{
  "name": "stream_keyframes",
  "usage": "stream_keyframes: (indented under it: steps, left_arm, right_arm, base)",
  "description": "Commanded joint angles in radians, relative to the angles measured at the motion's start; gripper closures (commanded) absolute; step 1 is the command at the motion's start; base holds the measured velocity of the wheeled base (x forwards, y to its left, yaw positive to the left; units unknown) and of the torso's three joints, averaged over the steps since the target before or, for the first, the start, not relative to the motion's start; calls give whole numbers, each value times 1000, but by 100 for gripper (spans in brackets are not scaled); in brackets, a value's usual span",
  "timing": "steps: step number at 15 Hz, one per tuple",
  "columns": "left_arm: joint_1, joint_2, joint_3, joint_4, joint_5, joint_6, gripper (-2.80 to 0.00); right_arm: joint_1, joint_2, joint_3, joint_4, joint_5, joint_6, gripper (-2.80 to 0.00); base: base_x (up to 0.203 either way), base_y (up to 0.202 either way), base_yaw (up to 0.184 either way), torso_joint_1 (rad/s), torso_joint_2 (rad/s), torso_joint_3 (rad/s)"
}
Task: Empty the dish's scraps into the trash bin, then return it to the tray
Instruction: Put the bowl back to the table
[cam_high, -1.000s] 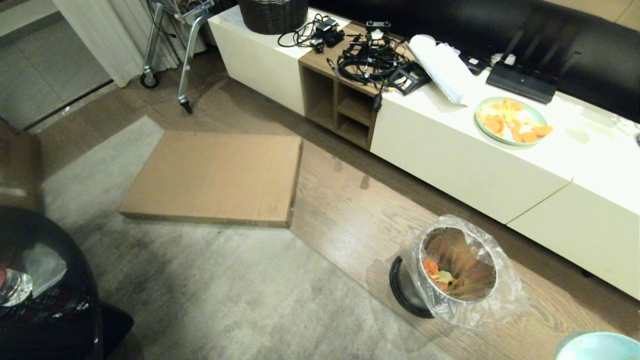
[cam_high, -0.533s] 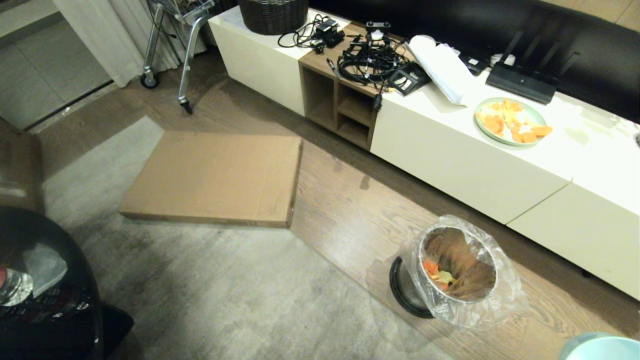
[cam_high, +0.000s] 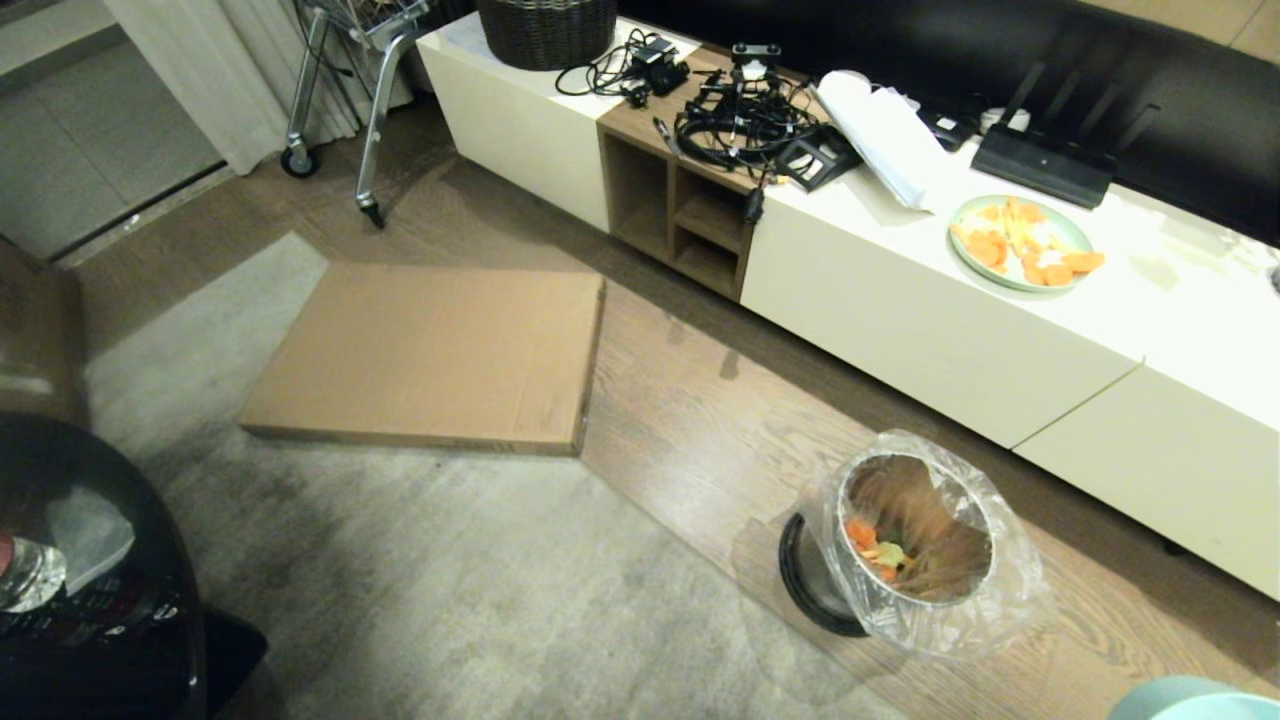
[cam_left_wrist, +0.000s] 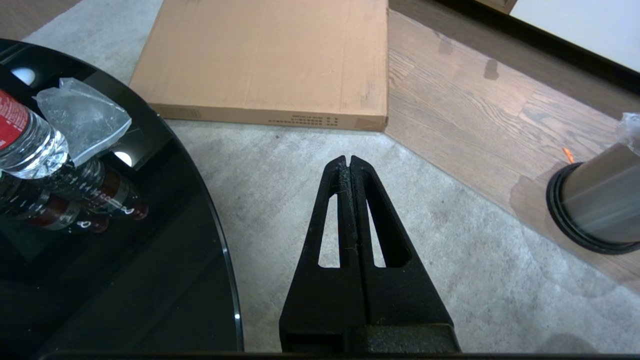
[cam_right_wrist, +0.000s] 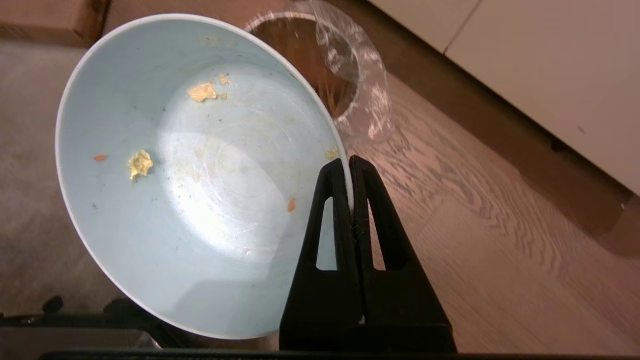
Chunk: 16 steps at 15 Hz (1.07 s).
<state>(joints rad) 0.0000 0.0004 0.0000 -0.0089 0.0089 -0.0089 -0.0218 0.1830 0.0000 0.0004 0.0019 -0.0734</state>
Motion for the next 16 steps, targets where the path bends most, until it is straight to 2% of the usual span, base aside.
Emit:
stream_keyframes:
  steps: [1,4,16]
  left_arm:
    - [0,0,0,0,0,0,0]
    - [0,0,0,0,0,0,0]
    - [0,0,0,0,0,0,0]
  right_arm:
    - [9,-105,0,0,1,1,0]
    - [11,-181,0,0,1,-2,0]
    - [13,-183,0,0,1,23,0]
  base:
    - [0,0,0,0,0,0]
    - [0,0,0,0,0,0]
    - [0,0,0,0,0,0]
